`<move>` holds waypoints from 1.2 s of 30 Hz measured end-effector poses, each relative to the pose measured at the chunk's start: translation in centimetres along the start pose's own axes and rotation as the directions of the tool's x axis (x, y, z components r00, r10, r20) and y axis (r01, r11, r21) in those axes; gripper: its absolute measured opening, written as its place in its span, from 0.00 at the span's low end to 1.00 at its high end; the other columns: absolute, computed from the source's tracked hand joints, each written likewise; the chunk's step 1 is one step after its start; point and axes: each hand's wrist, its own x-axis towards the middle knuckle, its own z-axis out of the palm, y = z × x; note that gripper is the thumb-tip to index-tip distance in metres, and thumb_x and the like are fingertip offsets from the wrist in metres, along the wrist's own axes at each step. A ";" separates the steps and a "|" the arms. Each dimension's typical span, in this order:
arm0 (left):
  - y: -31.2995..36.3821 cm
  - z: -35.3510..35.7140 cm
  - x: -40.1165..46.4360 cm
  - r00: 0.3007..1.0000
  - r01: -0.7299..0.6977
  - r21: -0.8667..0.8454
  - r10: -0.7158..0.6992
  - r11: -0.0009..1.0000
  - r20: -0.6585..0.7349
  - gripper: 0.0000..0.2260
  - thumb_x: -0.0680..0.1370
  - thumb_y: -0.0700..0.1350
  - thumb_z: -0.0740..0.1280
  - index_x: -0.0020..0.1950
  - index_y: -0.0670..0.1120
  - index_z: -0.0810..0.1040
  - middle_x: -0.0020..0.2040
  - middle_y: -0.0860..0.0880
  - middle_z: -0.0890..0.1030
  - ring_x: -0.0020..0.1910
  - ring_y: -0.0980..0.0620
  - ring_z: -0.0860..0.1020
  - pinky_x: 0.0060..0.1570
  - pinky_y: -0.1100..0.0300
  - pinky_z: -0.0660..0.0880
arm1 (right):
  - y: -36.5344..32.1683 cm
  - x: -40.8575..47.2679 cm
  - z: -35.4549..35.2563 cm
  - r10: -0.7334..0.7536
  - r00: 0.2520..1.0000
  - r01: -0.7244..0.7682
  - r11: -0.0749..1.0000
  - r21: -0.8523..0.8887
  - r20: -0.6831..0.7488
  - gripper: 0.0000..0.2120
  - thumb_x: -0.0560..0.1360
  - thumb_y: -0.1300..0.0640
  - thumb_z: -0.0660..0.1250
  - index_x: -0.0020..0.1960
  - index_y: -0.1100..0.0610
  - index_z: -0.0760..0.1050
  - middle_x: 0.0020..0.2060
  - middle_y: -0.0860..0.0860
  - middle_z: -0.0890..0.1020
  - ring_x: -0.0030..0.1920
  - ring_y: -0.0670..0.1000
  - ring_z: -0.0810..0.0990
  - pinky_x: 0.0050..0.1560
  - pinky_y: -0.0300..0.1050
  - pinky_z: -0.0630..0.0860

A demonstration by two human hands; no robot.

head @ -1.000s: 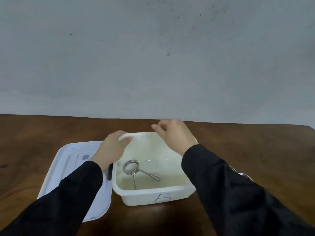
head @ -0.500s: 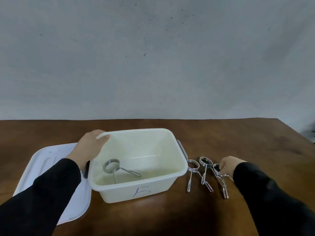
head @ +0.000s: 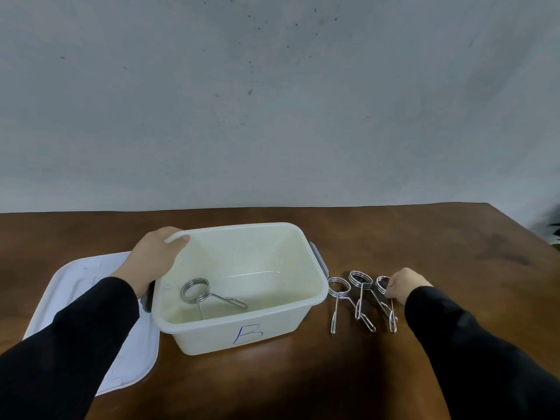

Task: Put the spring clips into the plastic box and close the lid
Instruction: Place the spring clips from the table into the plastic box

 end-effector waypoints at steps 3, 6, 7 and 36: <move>0.0 0.0 -0.1 1.000 0.006 -0.008 -0.006 1.000 0.003 0.11 0.80 0.49 0.62 0.59 0.48 0.79 0.51 0.48 0.80 0.48 0.46 0.76 0.43 0.55 0.68 | 0.1 -1.0 -0.1 0.023 0.999 -0.016 0.988 0.154 -0.043 0.18 0.76 0.53 0.69 0.63 0.60 0.79 0.60 0.55 0.82 0.61 0.56 0.80 0.62 0.48 0.78; 0.0 0.0 -0.1 1.000 0.009 -0.026 -0.009 1.000 0.001 0.11 0.80 0.50 0.62 0.59 0.48 0.79 0.51 0.47 0.81 0.49 0.45 0.77 0.43 0.55 0.69 | 0.4 -1.7 -0.5 0.020 0.992 0.017 0.955 0.296 -0.123 0.16 0.70 0.55 0.74 0.56 0.60 0.83 0.53 0.58 0.85 0.56 0.59 0.83 0.54 0.50 0.80; 0.1 0.0 -0.1 1.000 0.010 -0.028 -0.010 1.000 0.000 0.11 0.80 0.50 0.62 0.59 0.48 0.79 0.51 0.47 0.81 0.48 0.45 0.77 0.41 0.55 0.69 | 0.3 -2.2 -1.1 0.011 0.988 0.038 0.948 0.315 -0.152 0.15 0.69 0.55 0.74 0.54 0.59 0.84 0.51 0.58 0.85 0.53 0.59 0.83 0.52 0.49 0.80; -0.6 -0.3 -0.1 0.998 -0.006 -0.091 0.011 0.996 0.059 0.19 0.82 0.54 0.53 0.66 0.47 0.75 0.60 0.48 0.78 0.57 0.50 0.74 0.53 0.59 0.68 | -34.1 -18.0 3.9 -0.706 0.696 0.718 0.685 -0.121 0.131 0.20 0.74 0.50 0.72 0.63 0.57 0.78 0.53 0.55 0.82 0.53 0.59 0.80 0.63 0.52 0.75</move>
